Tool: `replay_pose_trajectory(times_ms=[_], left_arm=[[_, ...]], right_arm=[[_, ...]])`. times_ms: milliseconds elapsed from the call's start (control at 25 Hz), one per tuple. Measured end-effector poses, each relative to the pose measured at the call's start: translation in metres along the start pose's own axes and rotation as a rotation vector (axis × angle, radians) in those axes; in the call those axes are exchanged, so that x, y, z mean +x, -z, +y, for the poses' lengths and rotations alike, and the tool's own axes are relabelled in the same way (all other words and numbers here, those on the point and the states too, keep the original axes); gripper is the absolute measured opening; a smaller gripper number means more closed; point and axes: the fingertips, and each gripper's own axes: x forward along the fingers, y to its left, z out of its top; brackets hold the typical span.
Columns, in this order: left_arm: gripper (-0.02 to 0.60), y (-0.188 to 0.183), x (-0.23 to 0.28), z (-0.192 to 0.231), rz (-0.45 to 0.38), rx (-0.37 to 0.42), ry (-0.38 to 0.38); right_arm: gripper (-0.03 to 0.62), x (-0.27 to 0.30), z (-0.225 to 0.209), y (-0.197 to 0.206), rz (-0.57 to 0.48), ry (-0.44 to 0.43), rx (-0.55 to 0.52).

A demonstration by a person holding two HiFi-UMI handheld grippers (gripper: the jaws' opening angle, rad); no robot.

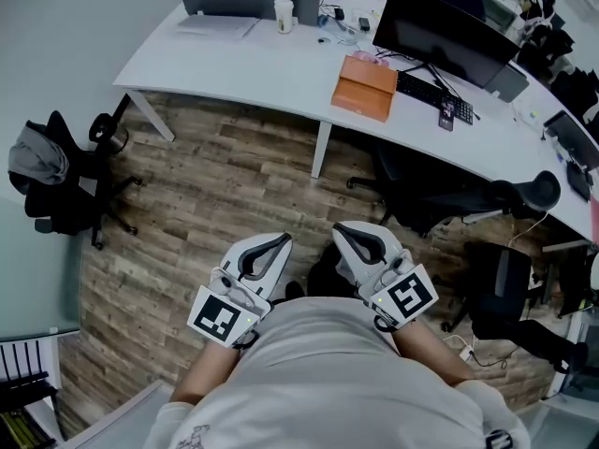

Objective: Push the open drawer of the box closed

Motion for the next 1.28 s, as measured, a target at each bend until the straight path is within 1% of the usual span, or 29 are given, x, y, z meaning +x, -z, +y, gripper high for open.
replay_pose_trajectory(times_ms=[160,320,480,680,800,960,1120,1280], left_arm=[[-0.002,-0.001,0.015,0.015,0.002,-0.01,-0.006],[-0.002,-0.005,0.04,0.035,-0.012,-0.017,-0.018],[-0.002,0.0,0.071,0.055,0.008,-0.027,-0.024],[-0.002,0.0,0.129,0.078,-0.014,-0.036,-0.016],[-0.002,-0.001,0.169,0.088,-0.019,-0.031,0.006],[-0.002,-0.006,0.227,0.093,-0.026,-0.036,0.053],[-0.002,-0.011,0.275,0.092,-0.018,-0.04,0.091],[-0.002,-0.01,0.313,0.087,-0.007,-0.034,0.139]], right_arm=[[0.003,0.013,-0.018,-0.003,0.0,-0.01,0.001],[0.003,0.027,-0.045,-0.003,0.001,-0.016,0.009],[0.003,0.04,-0.082,-0.001,0.002,-0.013,0.019],[0.003,0.051,-0.143,0.004,-0.006,0.005,0.028],[0.003,0.053,-0.186,0.005,-0.014,0.028,0.031],[0.003,0.048,-0.237,0.009,-0.012,0.057,0.032],[0.003,0.038,-0.279,0.008,-0.005,0.078,0.029],[0.003,0.023,-0.319,0.011,-0.007,0.132,0.033]])
